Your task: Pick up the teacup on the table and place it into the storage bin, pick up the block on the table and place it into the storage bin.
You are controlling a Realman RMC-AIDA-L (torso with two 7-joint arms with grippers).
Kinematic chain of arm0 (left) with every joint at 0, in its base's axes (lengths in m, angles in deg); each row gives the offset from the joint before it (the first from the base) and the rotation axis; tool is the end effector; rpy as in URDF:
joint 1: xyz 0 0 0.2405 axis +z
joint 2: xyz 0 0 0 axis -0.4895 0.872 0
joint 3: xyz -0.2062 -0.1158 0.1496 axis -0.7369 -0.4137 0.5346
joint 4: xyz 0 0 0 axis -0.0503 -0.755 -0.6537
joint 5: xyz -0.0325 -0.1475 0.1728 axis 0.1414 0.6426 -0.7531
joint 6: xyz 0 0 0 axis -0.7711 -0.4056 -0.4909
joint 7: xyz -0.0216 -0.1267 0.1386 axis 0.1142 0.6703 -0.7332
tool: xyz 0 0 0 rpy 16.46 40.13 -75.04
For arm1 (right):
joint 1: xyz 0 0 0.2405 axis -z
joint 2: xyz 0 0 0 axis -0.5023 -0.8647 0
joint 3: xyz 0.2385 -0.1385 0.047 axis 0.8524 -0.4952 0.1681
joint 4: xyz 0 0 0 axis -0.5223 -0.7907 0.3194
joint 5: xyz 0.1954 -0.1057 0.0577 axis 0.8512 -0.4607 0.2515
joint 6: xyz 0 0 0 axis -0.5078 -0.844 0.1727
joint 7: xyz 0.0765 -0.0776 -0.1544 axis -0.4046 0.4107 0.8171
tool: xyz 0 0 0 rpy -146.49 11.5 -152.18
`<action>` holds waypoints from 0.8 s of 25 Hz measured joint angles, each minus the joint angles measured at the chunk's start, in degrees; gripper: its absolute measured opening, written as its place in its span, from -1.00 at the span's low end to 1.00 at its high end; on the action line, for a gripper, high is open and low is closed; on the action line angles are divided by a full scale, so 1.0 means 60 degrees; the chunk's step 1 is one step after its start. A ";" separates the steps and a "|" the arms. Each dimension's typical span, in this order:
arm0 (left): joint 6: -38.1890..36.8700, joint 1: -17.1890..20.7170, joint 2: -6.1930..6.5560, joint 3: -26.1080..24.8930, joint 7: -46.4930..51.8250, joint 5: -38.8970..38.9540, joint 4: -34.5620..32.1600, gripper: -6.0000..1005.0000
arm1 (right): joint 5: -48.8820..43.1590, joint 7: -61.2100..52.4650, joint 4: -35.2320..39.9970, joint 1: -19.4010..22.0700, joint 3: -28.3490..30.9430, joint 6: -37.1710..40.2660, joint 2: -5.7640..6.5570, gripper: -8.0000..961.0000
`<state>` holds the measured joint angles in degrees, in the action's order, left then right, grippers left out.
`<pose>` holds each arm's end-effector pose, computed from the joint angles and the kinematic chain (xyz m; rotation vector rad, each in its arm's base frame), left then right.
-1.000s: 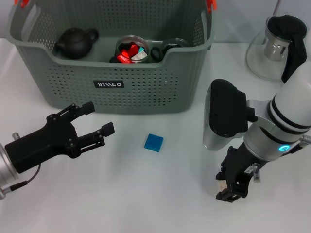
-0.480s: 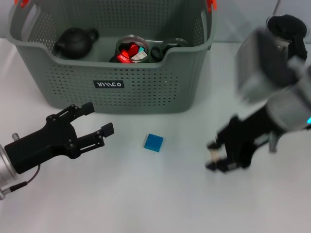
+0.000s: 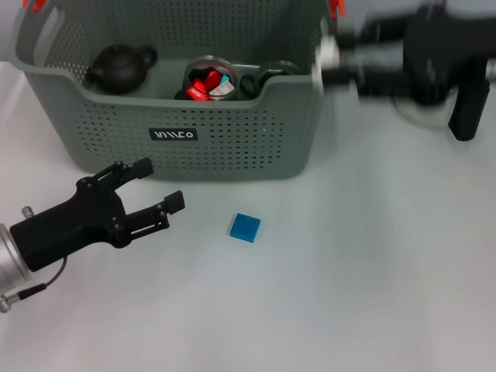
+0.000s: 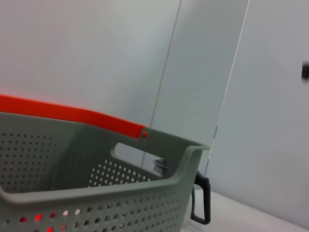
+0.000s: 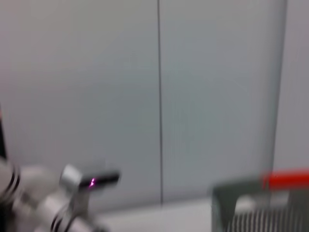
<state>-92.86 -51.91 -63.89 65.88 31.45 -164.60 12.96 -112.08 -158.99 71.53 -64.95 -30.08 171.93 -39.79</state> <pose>-0.3218 0.3157 -0.0465 -2.3721 -0.6353 -0.9877 0.1069 0.3826 0.0406 -2.8532 0.1794 0.7847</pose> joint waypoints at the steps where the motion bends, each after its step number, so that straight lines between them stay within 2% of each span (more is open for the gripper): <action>1: -0.0001 -0.0018 0.0002 -0.0001 0.0002 0.0001 0.0000 0.74 | 0.0328 0.0040 -0.0005 -0.0009 -0.0004 -0.0213 -0.0010 -0.04; 4: -0.0001 -0.0062 0.0015 -0.0001 0.0026 0.0001 0.0000 0.74 | 0.0776 -0.0488 -0.0010 -0.0406 -0.0265 -0.1563 -0.0013 -0.04; 6: -0.0001 -0.0069 0.0017 0.0000 0.0062 0.0001 0.0000 0.74 | 0.0517 -0.1125 -0.0014 -0.0868 -0.0502 -0.2603 0.0026 -0.04; 10: -0.0009 -0.0072 0.0018 0.0001 0.0079 0.0000 0.0000 0.74 | -0.1551 -0.2745 -0.0422 -0.2234 -0.0988 -0.4689 0.0133 -0.04; 15: -0.0005 -0.0090 0.0019 0.0000 0.0110 -0.0001 0.0000 0.74 | -0.4844 -0.4561 -0.2621 -0.4666 -0.1353 -0.5699 0.0373 -0.04; 17: -0.0005 -0.0101 0.0019 0.0000 0.0124 0.0000 0.0000 0.74 | -0.5840 -0.4728 -0.3648 -0.5437 -0.1356 -0.6107 0.0358 -0.04; 20: -0.0004 -0.0115 0.0011 -0.0001 0.0128 0.0068 0.0000 0.74 | -0.7100 -0.4772 -0.4974 -0.6375 -0.1436 -0.6970 0.0182 -0.04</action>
<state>-92.88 -52.60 -63.82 65.87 32.22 -164.19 12.96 -154.68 -187.62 41.69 -103.20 -38.70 130.11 -38.70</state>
